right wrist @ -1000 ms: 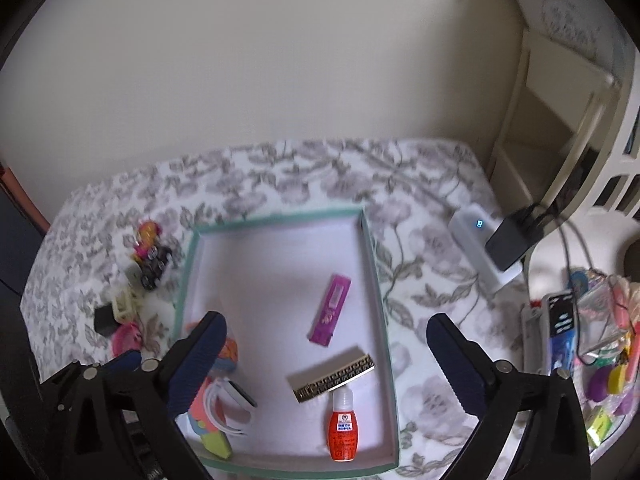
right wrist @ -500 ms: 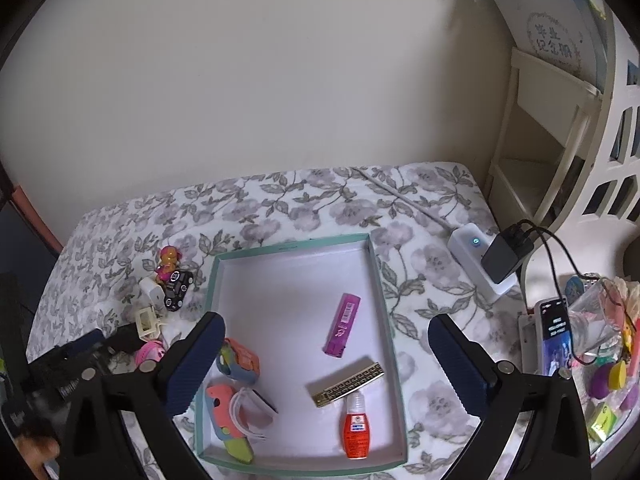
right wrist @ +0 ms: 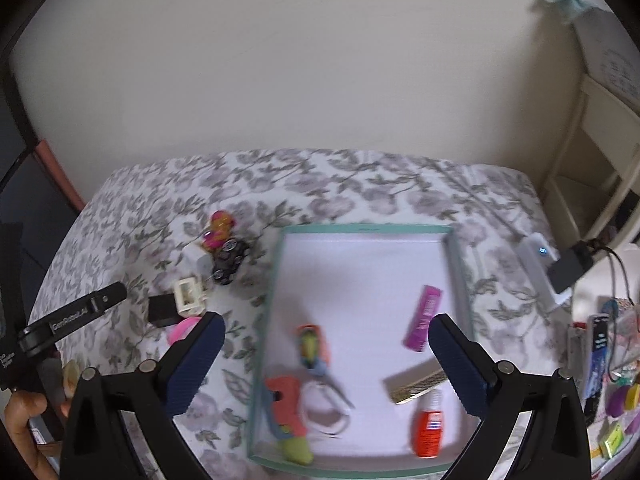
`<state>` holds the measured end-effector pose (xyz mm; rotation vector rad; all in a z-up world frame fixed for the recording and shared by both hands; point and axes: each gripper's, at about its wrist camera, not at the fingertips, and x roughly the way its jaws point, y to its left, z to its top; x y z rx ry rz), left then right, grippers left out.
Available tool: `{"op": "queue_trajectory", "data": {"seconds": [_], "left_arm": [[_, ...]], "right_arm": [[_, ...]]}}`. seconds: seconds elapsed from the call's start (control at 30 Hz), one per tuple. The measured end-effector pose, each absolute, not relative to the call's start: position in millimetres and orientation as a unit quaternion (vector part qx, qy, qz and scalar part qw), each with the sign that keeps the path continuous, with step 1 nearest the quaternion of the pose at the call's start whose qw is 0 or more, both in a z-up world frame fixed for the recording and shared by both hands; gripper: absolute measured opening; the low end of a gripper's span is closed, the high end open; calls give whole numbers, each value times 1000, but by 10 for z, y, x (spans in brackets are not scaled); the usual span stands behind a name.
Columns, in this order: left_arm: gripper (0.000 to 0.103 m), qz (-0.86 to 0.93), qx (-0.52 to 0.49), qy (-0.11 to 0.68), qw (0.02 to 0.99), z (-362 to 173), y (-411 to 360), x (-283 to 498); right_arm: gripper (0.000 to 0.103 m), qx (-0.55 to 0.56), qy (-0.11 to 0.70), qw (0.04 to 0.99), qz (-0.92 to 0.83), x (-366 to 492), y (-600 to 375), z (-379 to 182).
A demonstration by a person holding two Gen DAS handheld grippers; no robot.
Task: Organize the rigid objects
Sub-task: 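Return both tools from the tray back over the pile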
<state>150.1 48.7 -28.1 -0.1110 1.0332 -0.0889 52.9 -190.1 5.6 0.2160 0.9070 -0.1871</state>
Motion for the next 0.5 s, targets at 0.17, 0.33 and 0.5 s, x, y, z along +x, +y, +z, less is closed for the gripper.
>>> {"op": "queue_trajectory", "data": {"seconds": [0.17, 0.33, 0.5], "left_arm": [[95, -20, -54, 483, 874, -295, 624, 1517], [96, -8, -58, 476, 878, -306, 749, 1559], [101, -7, -69, 476, 877, -347, 832, 1621]], "right_arm": [[103, 91, 444, 889, -65, 680, -1623, -23], [103, 68, 453, 887, -52, 800, -1408, -129], [103, 72, 457, 886, -40, 898, -1306, -229]]}}
